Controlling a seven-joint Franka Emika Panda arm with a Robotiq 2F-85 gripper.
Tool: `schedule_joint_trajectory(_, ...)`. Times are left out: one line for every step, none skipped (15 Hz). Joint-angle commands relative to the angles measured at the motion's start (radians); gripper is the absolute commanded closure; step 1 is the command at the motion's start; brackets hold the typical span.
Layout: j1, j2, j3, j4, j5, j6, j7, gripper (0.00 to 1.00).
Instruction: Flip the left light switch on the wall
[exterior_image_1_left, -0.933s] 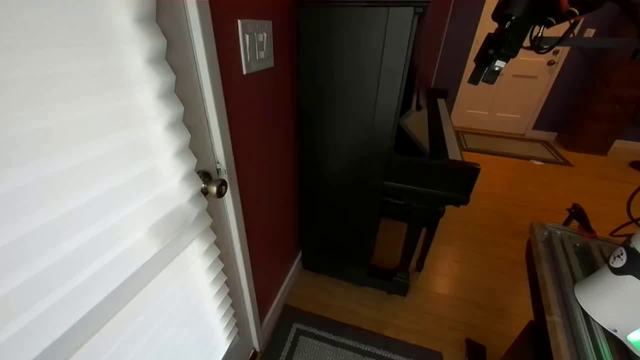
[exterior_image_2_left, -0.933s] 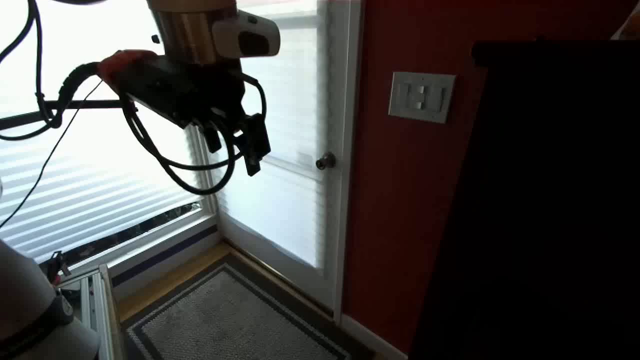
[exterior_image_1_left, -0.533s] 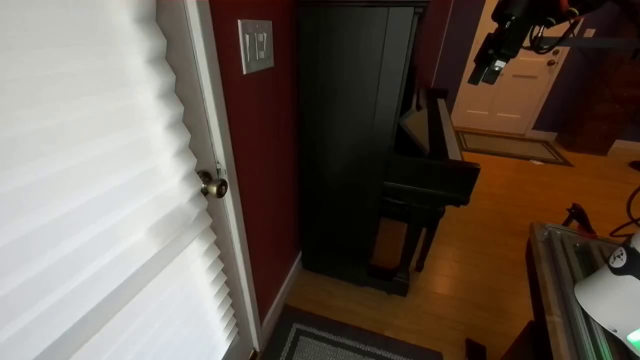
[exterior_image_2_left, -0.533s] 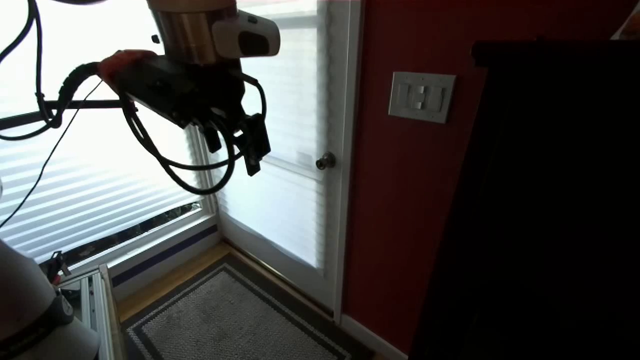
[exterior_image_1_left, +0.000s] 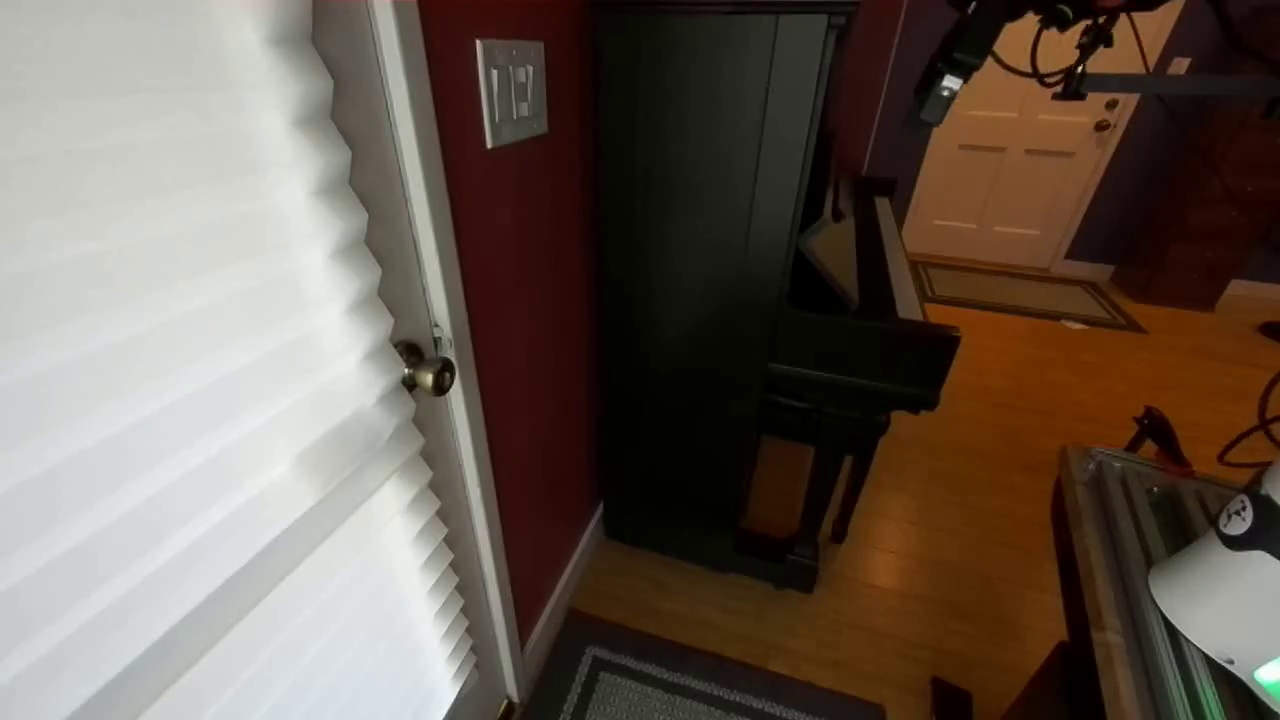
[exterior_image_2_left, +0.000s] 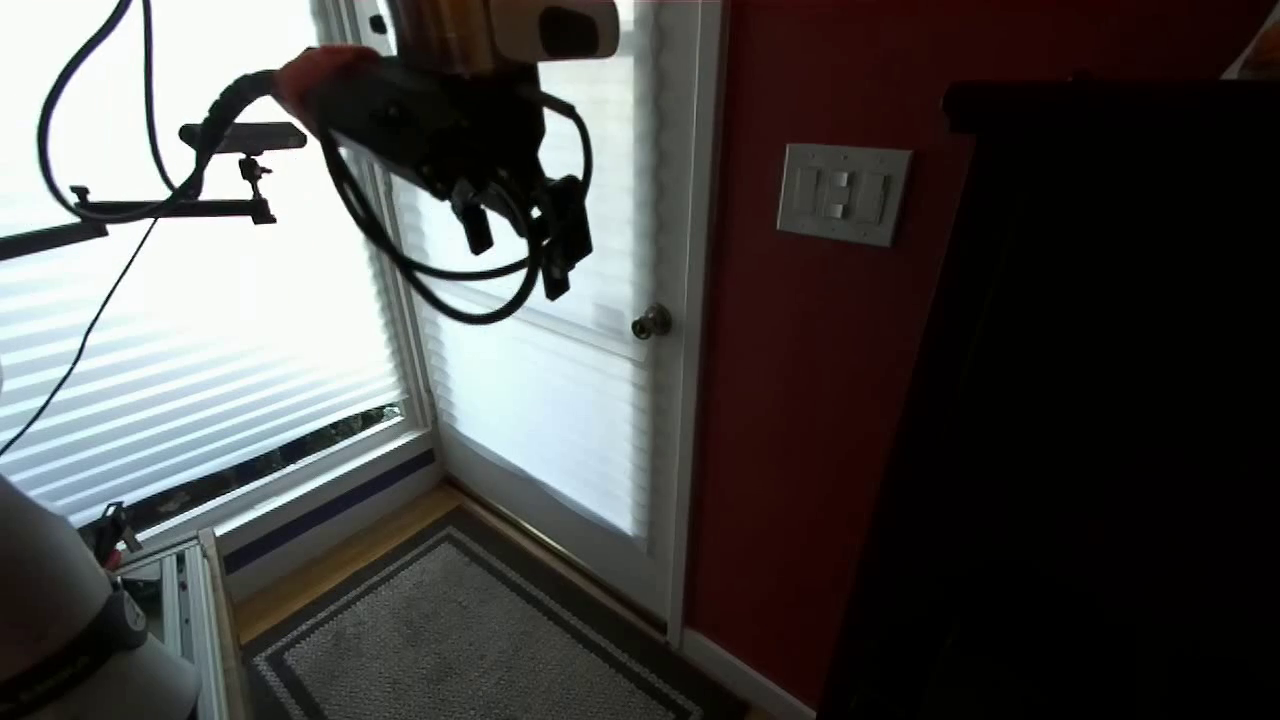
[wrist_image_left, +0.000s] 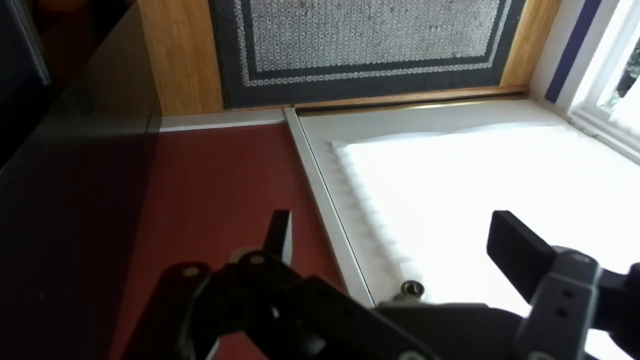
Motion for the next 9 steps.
schedule_joint_trajectory(0.041, 0.205, -0.024, 0.223, 0.175, -0.051, 0.013, 0.00)
schedule_joint_trajectory(0.050, 0.260, -0.031, 0.286, 0.243, -0.073, 0.018, 0.00)
schedule_joint_trajectory(0.055, 0.308, -0.035, 0.339, 0.310, -0.083, 0.019, 0.00)
schedule_joint_trajectory(0.050, 0.357, -0.031, 0.385, 0.374, -0.071, 0.024, 0.00)
schedule_joint_trajectory(0.038, 0.406, -0.023, 0.435, 0.427, -0.082, 0.043, 0.00)
schedule_joint_trajectory(0.021, 0.454, -0.008, 0.479, 0.469, -0.079, 0.080, 0.00)
schedule_joint_trajectory(0.005, 0.499, 0.007, 0.522, 0.500, -0.091, 0.123, 0.00)
schedule_joint_trajectory(-0.011, 0.539, 0.023, 0.557, 0.527, -0.083, 0.155, 0.00)
schedule_joint_trajectory(-0.029, 0.585, 0.043, 0.599, 0.532, -0.101, 0.205, 0.00)
